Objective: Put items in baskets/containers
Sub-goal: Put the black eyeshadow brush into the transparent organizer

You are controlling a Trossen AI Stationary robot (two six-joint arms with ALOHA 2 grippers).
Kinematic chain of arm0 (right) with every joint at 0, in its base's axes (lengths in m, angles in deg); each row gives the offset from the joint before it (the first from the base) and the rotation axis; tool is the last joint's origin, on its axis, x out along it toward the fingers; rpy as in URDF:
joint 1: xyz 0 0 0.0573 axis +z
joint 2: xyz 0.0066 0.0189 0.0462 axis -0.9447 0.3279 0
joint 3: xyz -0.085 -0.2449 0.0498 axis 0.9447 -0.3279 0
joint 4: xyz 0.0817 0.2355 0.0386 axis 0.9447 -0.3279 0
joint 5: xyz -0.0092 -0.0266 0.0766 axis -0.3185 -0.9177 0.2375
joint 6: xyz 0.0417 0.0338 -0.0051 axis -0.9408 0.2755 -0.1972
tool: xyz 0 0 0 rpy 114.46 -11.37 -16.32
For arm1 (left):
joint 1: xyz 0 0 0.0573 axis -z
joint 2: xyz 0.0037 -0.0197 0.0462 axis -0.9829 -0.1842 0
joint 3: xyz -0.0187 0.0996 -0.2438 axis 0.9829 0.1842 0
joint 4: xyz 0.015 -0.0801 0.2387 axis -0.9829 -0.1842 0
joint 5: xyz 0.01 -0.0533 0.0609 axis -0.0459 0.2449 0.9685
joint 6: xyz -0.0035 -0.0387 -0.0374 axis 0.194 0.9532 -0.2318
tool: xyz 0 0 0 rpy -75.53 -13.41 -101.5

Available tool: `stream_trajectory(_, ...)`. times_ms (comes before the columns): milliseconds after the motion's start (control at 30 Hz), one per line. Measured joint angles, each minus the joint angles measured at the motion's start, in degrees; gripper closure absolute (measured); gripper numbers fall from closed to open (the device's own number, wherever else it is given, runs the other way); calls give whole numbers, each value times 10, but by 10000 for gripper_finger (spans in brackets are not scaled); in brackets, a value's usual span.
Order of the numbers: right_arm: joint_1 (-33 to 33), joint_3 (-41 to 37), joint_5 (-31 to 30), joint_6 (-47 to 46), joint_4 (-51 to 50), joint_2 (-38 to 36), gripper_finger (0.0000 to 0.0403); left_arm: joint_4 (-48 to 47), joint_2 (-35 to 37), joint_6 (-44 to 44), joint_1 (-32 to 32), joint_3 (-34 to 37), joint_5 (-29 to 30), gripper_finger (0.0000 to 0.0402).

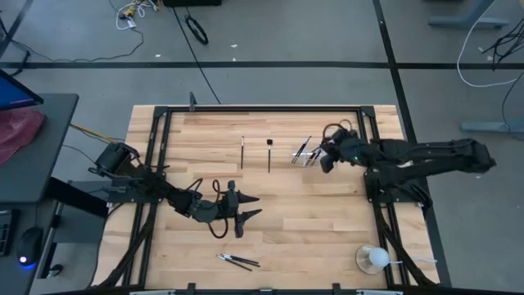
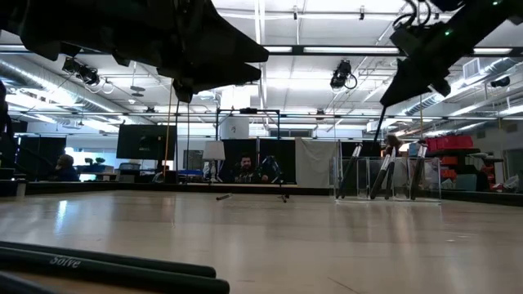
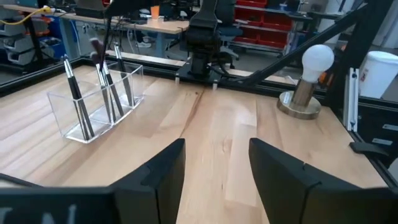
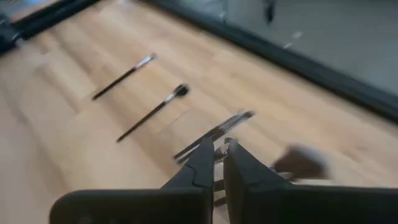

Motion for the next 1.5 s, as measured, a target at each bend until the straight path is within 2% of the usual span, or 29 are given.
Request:
stream_trajectory(100,-38,0,52,29,25,22,392,0,0,0,0,0,1,218)
stream_trajectory(333,-92,0,101,42,29,71,392,-1,0,0,0,0,-1,218)
stream_trajectory(567,-103,0,139,41,47,103,392,-2,0,0,0,0,-1,218)
stream_trajectory(833,-103,0,150,39,61,142,386,-3,0,1,0,0,-1,218)
stream_trajectory(1233,-105,0,149,38,62,183,340,-19,0,5,0,0,-1,218)
stream_trajectory(1500,-140,0,147,61,61,164,264,-23,0,5,1,0,-1,218)
